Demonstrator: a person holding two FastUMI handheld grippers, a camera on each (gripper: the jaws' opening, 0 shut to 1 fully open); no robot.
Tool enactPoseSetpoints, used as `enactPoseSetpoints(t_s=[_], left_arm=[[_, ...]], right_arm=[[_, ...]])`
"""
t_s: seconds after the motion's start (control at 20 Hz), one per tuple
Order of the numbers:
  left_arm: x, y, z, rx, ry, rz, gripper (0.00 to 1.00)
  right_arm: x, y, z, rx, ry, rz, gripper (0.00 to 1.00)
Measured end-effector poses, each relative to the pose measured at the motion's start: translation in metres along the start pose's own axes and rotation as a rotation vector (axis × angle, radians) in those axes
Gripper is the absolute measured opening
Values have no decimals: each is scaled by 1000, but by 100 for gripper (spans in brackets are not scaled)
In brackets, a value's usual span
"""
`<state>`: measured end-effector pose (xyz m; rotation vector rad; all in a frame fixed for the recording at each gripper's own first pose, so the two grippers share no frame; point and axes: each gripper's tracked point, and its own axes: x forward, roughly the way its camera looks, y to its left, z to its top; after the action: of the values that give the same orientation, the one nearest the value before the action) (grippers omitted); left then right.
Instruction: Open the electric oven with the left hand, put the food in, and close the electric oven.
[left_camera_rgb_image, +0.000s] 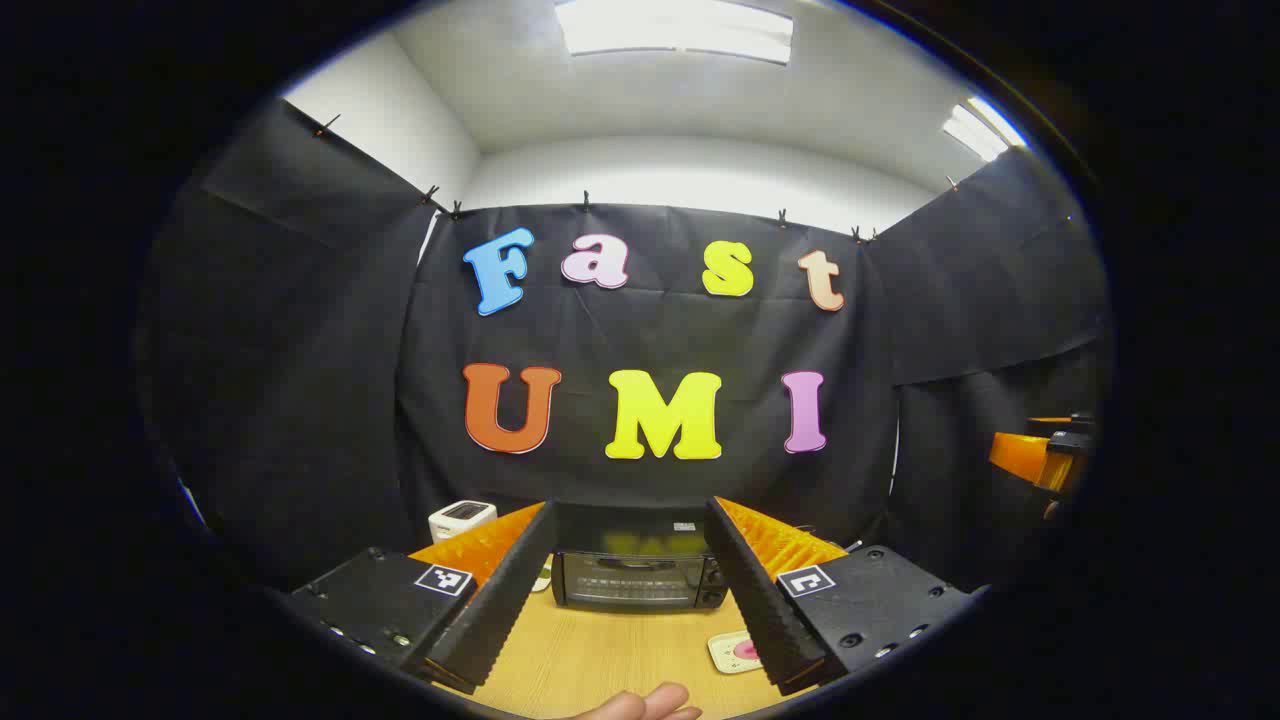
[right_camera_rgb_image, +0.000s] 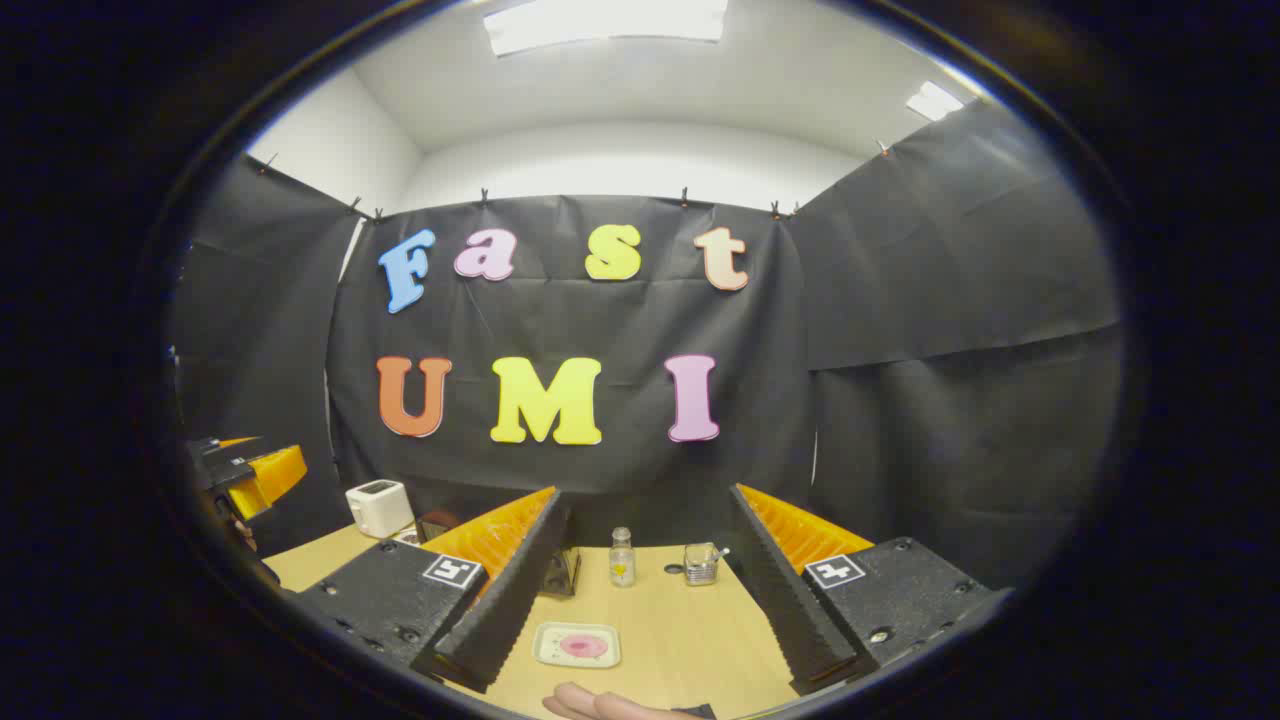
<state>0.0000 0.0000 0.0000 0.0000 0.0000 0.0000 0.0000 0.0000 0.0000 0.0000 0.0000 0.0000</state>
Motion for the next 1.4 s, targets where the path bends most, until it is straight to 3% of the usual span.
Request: enactPoseSetpoints(t_s=[0.45,0.6,1.15,1.4], left_arm=[[5,7,-25,41,43,28,95],[11,9,-33,62,52,57,95],[50,5,-61,67,66,84,95],[77,-10,-82,63,97,25,95]], right_arm=[[8,-12,4,2,-67,-10,100],[6,-2,-5,36,-48,41,100],[68,-5,-33,42,-21,54,100],[97,-9,-56,51,29,61,100]])
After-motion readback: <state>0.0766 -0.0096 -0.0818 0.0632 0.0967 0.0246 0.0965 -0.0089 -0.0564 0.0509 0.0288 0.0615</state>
